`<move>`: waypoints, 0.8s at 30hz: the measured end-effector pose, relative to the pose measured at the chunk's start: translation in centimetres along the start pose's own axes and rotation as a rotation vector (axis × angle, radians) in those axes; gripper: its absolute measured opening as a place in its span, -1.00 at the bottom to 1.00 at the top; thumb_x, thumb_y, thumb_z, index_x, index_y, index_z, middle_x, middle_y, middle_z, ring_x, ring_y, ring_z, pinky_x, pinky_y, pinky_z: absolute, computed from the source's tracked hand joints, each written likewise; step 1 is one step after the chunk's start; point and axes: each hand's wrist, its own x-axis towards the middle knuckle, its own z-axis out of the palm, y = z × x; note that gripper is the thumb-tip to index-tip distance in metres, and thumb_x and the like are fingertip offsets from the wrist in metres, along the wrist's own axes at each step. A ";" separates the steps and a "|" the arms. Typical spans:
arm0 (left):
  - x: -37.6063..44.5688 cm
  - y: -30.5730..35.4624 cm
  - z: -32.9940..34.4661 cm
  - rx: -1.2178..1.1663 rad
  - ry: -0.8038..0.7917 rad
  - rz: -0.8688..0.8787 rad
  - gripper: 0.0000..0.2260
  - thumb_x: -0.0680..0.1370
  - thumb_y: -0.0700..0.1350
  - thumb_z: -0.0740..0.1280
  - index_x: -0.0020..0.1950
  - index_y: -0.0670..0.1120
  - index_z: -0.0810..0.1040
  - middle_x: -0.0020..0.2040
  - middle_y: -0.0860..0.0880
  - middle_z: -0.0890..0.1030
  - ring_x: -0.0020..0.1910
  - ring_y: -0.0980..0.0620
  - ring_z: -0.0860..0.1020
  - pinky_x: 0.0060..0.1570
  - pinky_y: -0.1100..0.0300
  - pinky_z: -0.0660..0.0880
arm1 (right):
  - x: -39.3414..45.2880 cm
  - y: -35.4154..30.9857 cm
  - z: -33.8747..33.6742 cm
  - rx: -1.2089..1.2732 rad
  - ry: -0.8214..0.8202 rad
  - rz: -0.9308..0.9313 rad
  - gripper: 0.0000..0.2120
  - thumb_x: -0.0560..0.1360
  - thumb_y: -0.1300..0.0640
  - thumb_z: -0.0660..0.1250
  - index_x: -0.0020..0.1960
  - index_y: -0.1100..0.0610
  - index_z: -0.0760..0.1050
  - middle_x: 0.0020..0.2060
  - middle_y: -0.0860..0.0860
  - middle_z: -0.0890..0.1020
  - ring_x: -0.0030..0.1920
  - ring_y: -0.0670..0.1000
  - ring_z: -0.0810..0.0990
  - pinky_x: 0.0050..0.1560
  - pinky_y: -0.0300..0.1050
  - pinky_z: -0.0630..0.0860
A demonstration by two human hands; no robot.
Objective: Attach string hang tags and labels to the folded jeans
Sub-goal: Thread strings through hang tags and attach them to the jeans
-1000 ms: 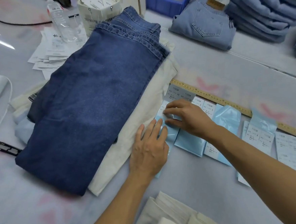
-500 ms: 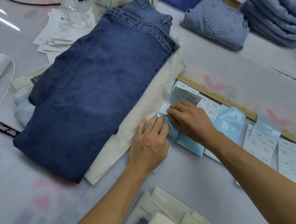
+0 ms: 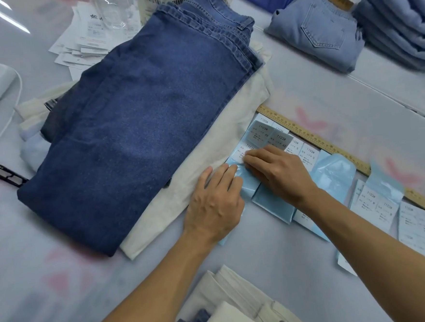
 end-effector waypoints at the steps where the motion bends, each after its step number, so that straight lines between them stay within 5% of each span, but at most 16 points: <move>1: 0.0 0.0 0.0 -0.006 0.005 -0.003 -0.79 0.58 -0.15 0.17 0.11 -0.14 0.56 0.33 -0.15 0.59 0.39 -0.12 0.50 0.41 -0.12 0.36 | -0.1 -0.1 0.1 -0.010 0.001 0.002 -0.87 0.61 0.19 0.39 0.12 0.18 0.64 0.10 0.05 0.69 -0.03 0.13 0.64 -0.29 0.03 0.59; 8: 0.2 0.1 -0.4 -0.004 0.010 -0.002 -0.71 0.61 -0.12 0.19 0.21 -0.15 0.61 0.32 -0.14 0.60 0.37 -0.11 0.52 0.40 -0.11 0.38 | 0.8 -1.3 -0.8 0.018 -0.027 0.137 -0.87 0.63 0.17 0.31 0.05 0.16 0.63 0.00 0.03 0.69 -0.05 0.12 0.62 -0.33 0.02 0.56; 13: 0.1 0.0 -0.8 -0.104 0.002 0.064 -0.66 0.58 -0.19 0.15 0.24 -0.23 0.62 0.29 -0.20 0.62 0.33 -0.14 0.56 0.38 -0.08 0.44 | 2.3 -3.1 -0.4 0.068 -0.090 0.413 -0.74 0.58 0.01 0.37 0.12 0.19 0.62 0.07 0.11 0.60 0.07 0.17 0.53 -0.05 0.08 0.53; 17: 0.0 0.3 -1.0 -0.213 0.030 0.031 -0.64 0.55 -0.31 0.11 0.22 -0.27 0.60 0.24 -0.20 0.63 0.19 -0.18 0.62 0.29 -0.05 0.52 | 2.5 -4.0 0.4 0.245 -0.057 0.573 -0.69 0.53 0.02 0.45 0.16 0.21 0.63 0.12 0.10 0.57 0.15 0.12 0.47 0.10 -0.11 0.41; 20: 0.1 0.3 -1.1 -0.191 0.046 0.056 -0.66 0.59 -0.32 0.08 0.16 -0.26 0.62 0.18 -0.20 0.64 0.10 -0.18 0.62 0.16 -0.02 0.55 | 2.3 -4.4 0.6 0.273 -0.019 0.584 -0.71 0.52 0.06 0.46 0.13 0.24 0.64 0.09 0.08 0.58 0.14 0.10 0.48 0.06 -0.18 0.36; 24: 0.0 0.2 -0.9 -0.143 0.088 0.070 -0.68 0.59 -0.31 0.11 0.14 -0.26 0.64 0.17 -0.21 0.66 0.14 -0.16 0.63 0.15 0.01 0.56 | 1.8 -5.2 0.6 0.079 0.025 0.437 -0.80 0.60 0.13 0.34 -0.14 0.23 0.57 -0.11 0.08 0.62 -0.05 0.12 0.53 -0.22 0.03 0.52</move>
